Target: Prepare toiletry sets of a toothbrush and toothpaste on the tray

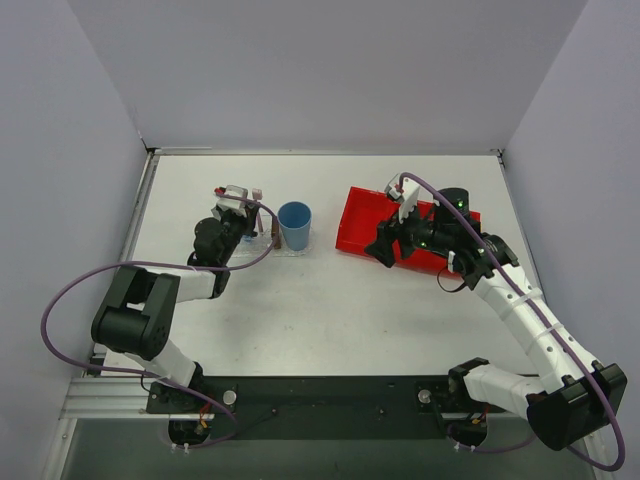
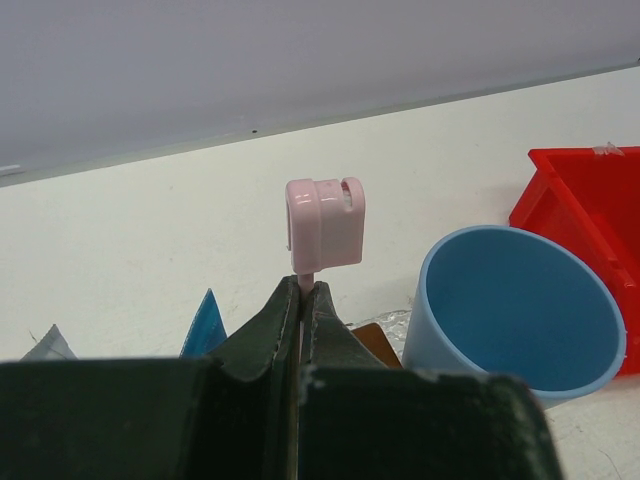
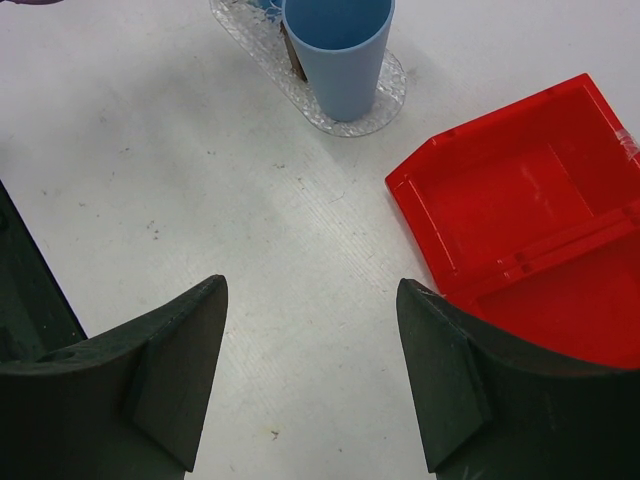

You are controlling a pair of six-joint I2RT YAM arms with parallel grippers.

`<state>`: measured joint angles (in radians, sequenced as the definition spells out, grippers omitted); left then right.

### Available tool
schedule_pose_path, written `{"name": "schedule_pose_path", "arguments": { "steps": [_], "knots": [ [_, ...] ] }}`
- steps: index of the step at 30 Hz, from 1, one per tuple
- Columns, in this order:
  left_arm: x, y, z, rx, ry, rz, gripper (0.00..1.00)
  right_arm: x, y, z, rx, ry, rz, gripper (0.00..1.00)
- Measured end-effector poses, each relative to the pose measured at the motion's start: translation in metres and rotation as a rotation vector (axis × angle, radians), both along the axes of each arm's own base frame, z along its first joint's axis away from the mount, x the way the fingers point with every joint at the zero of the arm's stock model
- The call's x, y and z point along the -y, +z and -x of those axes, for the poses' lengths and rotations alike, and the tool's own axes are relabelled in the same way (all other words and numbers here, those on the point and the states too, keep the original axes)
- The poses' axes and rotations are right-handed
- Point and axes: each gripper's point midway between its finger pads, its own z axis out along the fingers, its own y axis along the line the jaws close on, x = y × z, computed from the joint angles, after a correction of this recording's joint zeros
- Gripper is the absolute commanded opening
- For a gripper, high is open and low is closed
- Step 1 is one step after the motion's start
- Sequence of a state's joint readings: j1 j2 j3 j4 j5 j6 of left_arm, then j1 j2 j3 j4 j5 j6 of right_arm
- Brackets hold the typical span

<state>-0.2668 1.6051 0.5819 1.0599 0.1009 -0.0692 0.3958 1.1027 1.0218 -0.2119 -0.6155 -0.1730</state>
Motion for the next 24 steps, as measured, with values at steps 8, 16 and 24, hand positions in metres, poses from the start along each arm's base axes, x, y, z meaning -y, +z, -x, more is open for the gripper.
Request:
{"name": "schedule_pose_path", "arguments": {
  "steps": [8, 16, 24],
  "knots": [
    [0.0006, -0.0048, -0.0008, -0.008, -0.001, -0.002, 0.00, 0.0005, 0.0001, -0.0003, 0.000, -0.001, -0.001, 0.63],
    [0.0008, -0.0060, -0.0010, -0.010, -0.001, -0.002, 0.00, 0.0005, 0.0001, -0.0003, 0.000, -0.001, -0.001, 0.63],
    [0.0011, -0.0074, -0.0019, -0.007, -0.001, -0.002, 0.00, 0.0005, 0.0000, -0.0003, -0.001, -0.001, -0.001, 0.63]
  ]
}}
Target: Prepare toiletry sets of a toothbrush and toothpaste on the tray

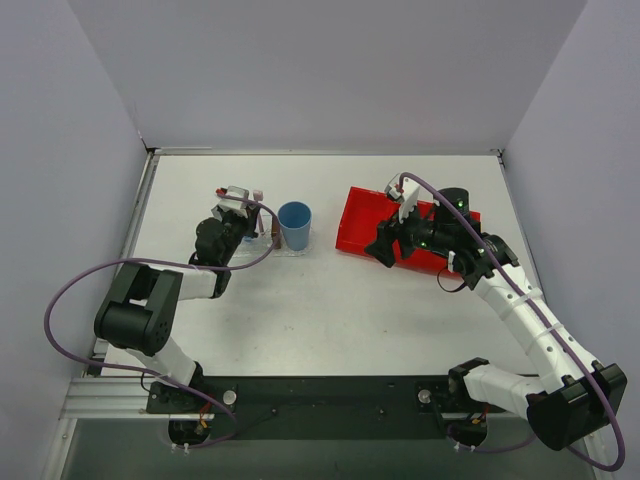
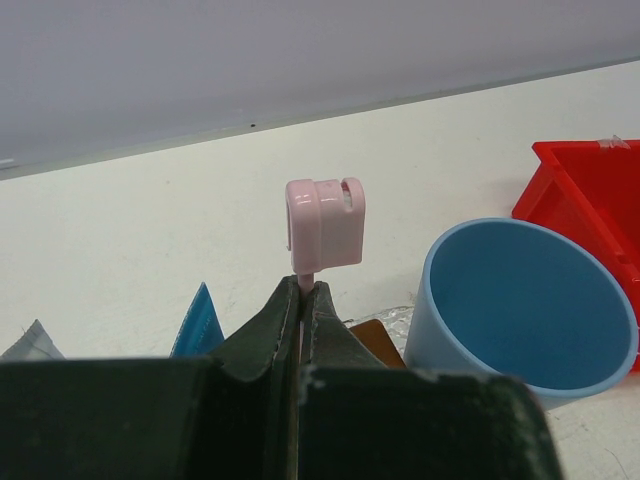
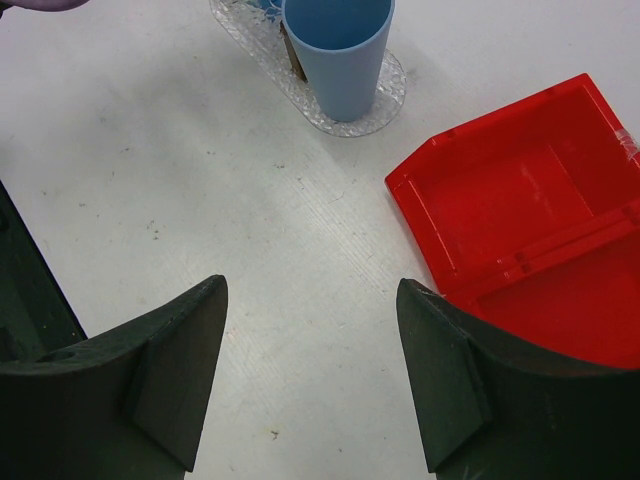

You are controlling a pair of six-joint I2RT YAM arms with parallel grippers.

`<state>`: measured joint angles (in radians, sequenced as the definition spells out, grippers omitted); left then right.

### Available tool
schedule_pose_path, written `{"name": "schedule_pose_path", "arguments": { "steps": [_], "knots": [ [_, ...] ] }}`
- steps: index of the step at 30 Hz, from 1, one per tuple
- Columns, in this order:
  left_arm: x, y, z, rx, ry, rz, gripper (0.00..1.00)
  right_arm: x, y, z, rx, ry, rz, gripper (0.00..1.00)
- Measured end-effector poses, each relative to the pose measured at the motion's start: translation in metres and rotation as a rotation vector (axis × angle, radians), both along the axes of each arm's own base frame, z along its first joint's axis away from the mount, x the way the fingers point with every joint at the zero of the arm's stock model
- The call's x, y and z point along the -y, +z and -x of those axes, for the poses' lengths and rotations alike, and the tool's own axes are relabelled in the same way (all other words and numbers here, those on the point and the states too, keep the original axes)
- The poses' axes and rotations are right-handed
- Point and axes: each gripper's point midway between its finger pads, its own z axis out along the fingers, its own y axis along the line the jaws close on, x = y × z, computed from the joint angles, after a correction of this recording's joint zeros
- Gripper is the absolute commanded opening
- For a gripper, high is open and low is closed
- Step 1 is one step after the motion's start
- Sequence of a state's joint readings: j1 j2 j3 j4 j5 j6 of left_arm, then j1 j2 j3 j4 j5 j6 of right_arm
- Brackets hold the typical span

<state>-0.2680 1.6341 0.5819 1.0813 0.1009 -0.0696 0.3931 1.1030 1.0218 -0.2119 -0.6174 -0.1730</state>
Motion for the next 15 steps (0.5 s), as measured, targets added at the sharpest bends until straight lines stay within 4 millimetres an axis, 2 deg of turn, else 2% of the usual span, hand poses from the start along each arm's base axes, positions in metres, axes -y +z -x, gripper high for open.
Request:
{"name": "schedule_pose_path", "arguments": {
  "steps": [10, 15],
  "knots": [
    [0.0001, -0.0002, 0.0000, 0.000, 0.000, 0.000, 0.00, 0.0000, 0.0000, 0.0000, 0.000, 0.000, 0.000, 0.63],
    [0.0002, 0.0002, -0.0004, 0.000, -0.001, -0.002, 0.12, 0.0002, 0.0000, -0.0002, 0.000, -0.001, 0.000, 0.63]
  ]
}}
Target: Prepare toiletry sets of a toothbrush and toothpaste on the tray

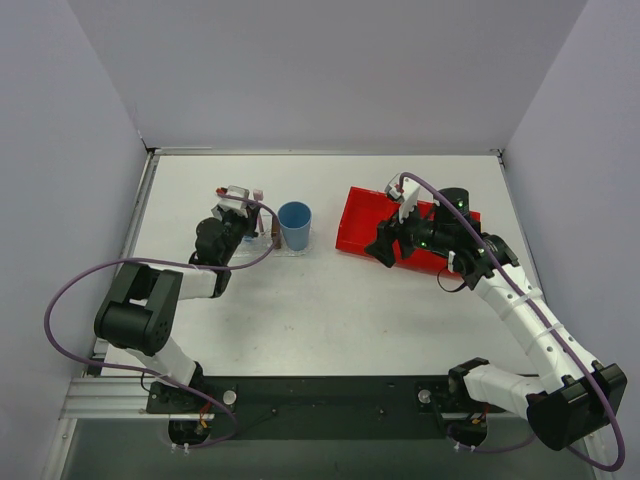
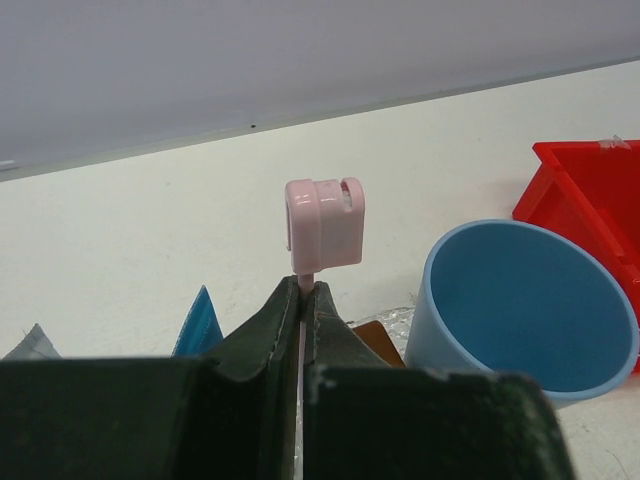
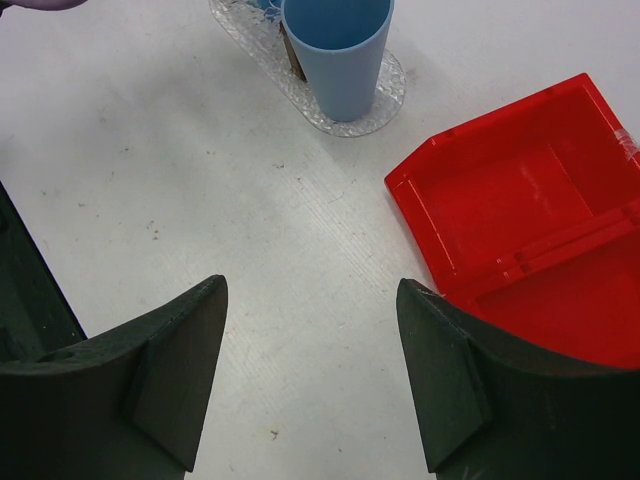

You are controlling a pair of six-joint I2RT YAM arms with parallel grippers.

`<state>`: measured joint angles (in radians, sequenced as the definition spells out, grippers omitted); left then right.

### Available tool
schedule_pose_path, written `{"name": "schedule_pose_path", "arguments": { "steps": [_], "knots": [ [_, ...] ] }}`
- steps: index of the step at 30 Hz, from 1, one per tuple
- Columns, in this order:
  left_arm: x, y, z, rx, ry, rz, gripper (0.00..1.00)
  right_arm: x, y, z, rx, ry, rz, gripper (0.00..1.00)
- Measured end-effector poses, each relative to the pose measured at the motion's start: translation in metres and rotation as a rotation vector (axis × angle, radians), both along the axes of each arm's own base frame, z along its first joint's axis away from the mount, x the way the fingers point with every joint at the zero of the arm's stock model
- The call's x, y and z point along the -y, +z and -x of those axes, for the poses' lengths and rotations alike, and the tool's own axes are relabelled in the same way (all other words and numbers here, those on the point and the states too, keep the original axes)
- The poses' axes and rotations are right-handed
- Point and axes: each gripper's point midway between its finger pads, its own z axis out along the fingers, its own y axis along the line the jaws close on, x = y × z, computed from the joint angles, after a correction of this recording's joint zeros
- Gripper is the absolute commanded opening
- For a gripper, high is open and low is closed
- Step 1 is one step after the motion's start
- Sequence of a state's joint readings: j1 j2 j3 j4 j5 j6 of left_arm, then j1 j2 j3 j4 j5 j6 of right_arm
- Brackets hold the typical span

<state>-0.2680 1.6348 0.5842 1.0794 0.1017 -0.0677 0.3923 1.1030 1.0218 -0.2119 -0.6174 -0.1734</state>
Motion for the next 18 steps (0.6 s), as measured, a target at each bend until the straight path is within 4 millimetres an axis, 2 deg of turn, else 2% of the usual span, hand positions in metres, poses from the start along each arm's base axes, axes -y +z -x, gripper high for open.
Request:
{"name": "schedule_pose_path", "arguments": {
  "steps": [5, 18],
  "knots": [
    [0.0005, 0.0004, -0.0008, -0.002, -0.002, -0.002, 0.20, 0.0000, 0.0000, 0.0000, 0.000, 0.000, 0.000, 0.63],
    [0.0023, 0.0009, -0.0031, -0.011, -0.009, -0.006, 0.25, 0.0004, -0.0045, 0.0011, -0.010, 0.000, 0.004, 0.63]
  ]
}}
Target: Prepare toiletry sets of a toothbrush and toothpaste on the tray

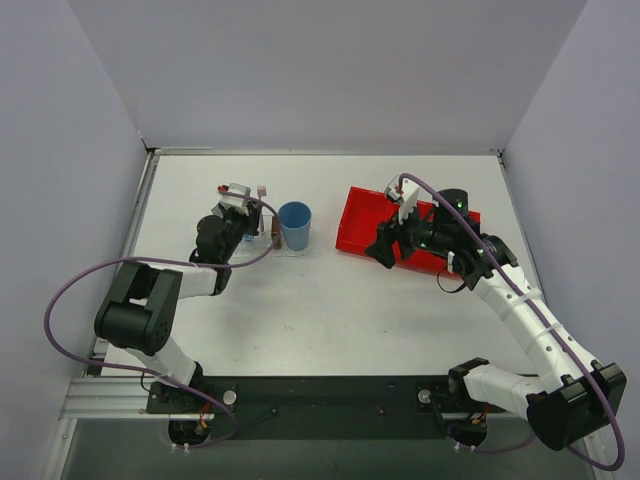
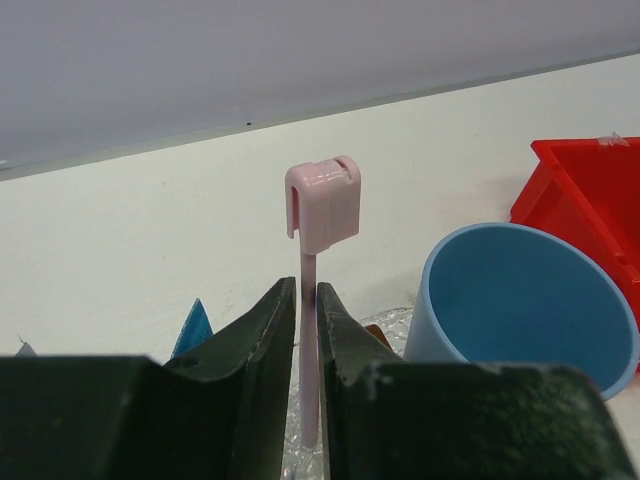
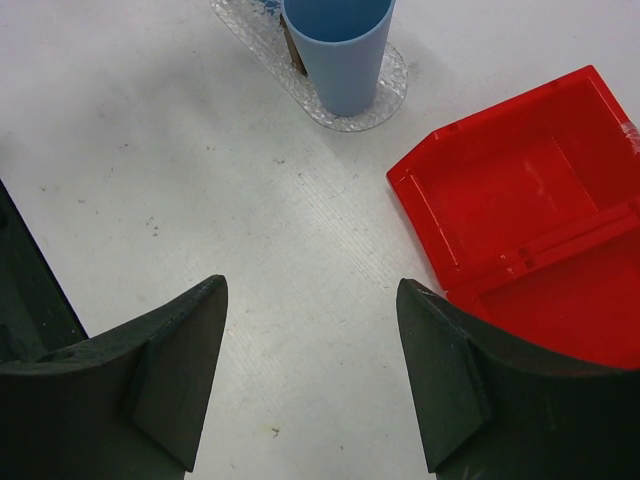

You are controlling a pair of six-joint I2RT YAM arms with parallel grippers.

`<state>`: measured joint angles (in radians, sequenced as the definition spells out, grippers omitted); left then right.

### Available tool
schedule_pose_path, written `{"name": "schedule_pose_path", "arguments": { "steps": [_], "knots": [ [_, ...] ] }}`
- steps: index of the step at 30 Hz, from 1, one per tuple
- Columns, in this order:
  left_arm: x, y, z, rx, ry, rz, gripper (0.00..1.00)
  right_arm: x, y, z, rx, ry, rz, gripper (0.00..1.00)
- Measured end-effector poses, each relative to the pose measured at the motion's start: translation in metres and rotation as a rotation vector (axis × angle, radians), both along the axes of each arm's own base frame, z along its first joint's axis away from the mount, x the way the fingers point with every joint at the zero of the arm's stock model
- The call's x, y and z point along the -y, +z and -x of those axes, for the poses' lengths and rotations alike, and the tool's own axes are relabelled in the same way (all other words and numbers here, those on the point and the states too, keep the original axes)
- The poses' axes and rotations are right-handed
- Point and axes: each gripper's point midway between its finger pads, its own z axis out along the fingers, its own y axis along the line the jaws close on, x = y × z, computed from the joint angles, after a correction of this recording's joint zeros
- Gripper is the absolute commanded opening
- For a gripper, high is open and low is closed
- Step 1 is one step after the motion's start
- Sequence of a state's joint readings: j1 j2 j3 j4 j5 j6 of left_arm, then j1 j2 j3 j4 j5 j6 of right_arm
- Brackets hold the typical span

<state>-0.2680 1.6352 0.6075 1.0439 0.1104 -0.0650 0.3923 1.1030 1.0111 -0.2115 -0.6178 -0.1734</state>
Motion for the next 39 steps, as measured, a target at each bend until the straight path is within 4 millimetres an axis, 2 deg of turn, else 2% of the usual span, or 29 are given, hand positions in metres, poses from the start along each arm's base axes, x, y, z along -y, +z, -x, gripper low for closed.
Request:
{"name": "schedule_pose_path", "arguments": {
  "steps": [10, 20, 23, 28, 32, 39],
  "knots": [
    [0.001, -0.005, -0.002, -0.017, -0.002, -0.006, 0.25, 0.000, 0.000, 0.000, 0.000, 0.000, 0.000, 0.63],
    [0.001, -0.004, -0.001, -0.018, -0.002, -0.007, 0.32, 0.000, 0.000, 0.000, 0.000, 0.000, 0.000, 0.63],
    [0.000, 0.001, 0.000, -0.010, -0.002, -0.004, 0.33, 0.000, 0.000, 0.000, 0.000, 0.000, 0.000, 0.63],
    [-0.001, 0.017, 0.003, 0.016, -0.002, 0.002, 0.40, 0.000, 0.000, 0.000, 0.000, 0.000, 0.000, 0.63],
    [-0.001, 0.021, 0.005, 0.016, -0.001, 0.002, 0.45, 0.000, 0.000, 0.000, 0.000, 0.000, 0.000, 0.64],
    [-0.003, 0.033, 0.011, 0.027, -0.002, 0.005, 0.46, 0.000, 0.000, 0.000, 0.001, 0.000, 0.000, 0.64]
  ]
}}
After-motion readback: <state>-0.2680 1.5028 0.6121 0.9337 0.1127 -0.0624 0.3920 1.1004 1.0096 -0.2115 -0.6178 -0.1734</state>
